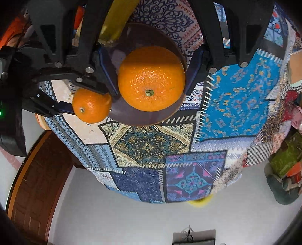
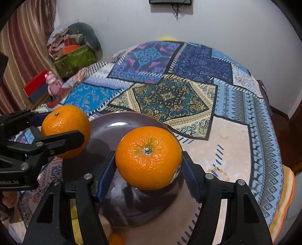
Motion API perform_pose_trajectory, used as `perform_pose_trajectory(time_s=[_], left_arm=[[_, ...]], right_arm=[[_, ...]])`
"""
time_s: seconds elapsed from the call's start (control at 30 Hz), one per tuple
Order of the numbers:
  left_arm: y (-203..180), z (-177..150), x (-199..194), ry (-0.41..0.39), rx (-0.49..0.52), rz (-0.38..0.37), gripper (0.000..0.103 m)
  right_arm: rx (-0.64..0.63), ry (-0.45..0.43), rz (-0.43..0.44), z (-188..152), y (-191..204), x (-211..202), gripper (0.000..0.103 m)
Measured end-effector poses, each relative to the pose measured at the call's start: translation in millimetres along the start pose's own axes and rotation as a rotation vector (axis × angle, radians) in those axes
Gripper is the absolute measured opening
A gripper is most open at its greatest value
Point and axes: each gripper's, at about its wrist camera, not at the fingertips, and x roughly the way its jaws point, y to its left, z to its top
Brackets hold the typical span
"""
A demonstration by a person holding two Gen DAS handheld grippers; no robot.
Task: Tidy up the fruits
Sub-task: 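Lift and carry both held oranges over the brown plate, then lower the oranges onto the brown plate and open both tools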
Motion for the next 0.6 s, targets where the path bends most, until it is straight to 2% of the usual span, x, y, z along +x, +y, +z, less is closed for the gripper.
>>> perform_pose_trajectory(time_s=[0.27, 0.6], left_arm=[[2.0, 0.5, 26.7, 0.049, 0.005, 0.002, 0.068], [3.3, -2.5, 44.7, 0.094, -0.014, -0.033, 0.069]], right_arm=[[-0.05, 0.042, 0.024, 0.9, 6.3, 18.4, 0.064], [-0.029, 0.093, 0.059, -0.3, 3.8, 31.7, 0.064]])
